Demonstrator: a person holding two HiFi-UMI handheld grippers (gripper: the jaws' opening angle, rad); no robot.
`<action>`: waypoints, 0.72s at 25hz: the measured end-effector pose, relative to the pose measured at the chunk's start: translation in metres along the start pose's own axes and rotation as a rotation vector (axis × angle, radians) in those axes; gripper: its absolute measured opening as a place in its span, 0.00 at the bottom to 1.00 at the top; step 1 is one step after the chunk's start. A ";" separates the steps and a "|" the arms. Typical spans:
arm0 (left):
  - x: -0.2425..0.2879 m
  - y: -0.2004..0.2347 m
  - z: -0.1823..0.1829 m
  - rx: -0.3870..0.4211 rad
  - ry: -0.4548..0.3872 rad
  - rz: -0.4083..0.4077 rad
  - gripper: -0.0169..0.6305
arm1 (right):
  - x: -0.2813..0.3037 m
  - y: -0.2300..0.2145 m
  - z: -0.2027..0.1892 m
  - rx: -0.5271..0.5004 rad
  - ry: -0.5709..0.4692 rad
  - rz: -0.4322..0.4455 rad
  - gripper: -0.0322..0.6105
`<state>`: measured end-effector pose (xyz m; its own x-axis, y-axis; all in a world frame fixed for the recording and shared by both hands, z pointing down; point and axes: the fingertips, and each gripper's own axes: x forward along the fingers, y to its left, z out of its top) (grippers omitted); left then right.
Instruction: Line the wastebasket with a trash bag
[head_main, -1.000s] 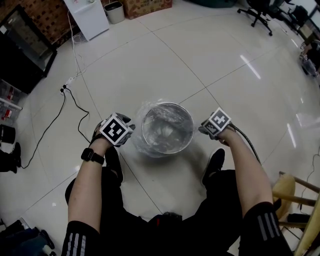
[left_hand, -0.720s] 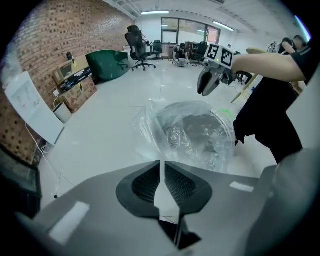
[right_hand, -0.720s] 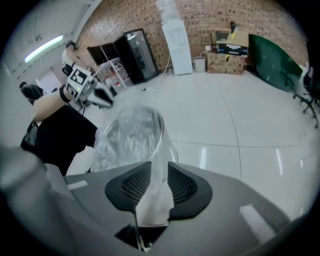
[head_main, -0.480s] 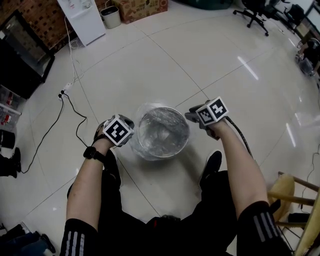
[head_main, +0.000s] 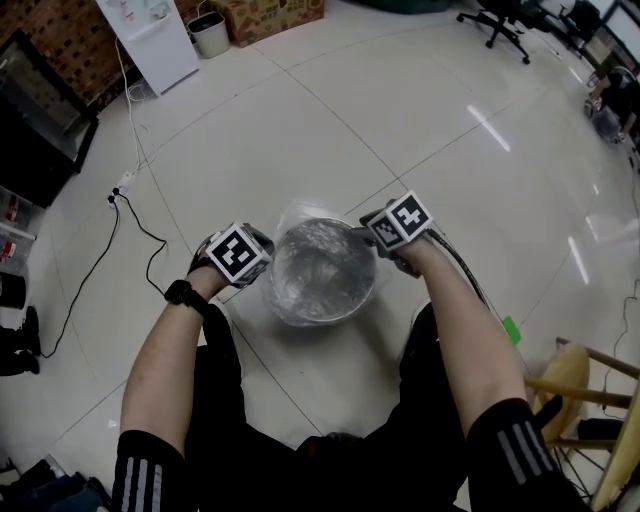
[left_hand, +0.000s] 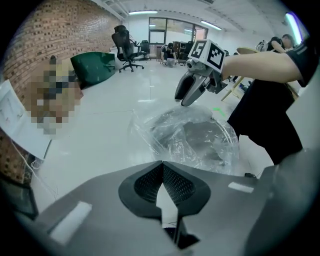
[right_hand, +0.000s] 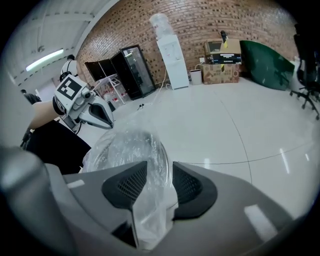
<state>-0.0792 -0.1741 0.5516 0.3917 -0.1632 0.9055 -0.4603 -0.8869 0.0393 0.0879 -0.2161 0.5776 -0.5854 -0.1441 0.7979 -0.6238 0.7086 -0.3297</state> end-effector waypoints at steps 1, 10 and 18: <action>0.000 0.001 0.000 0.002 0.002 -0.003 0.02 | 0.002 0.000 -0.002 -0.006 0.015 0.006 0.30; 0.006 0.040 -0.018 -0.077 0.023 0.044 0.02 | -0.002 -0.039 -0.003 -0.015 0.035 -0.124 0.06; 0.034 0.064 -0.021 -0.105 0.035 0.062 0.02 | 0.014 -0.060 -0.007 -0.033 0.080 -0.195 0.06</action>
<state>-0.1121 -0.2273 0.5936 0.3327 -0.1990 0.9218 -0.5645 -0.8250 0.0256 0.1212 -0.2559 0.6121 -0.4117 -0.2261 0.8829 -0.7028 0.6955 -0.1496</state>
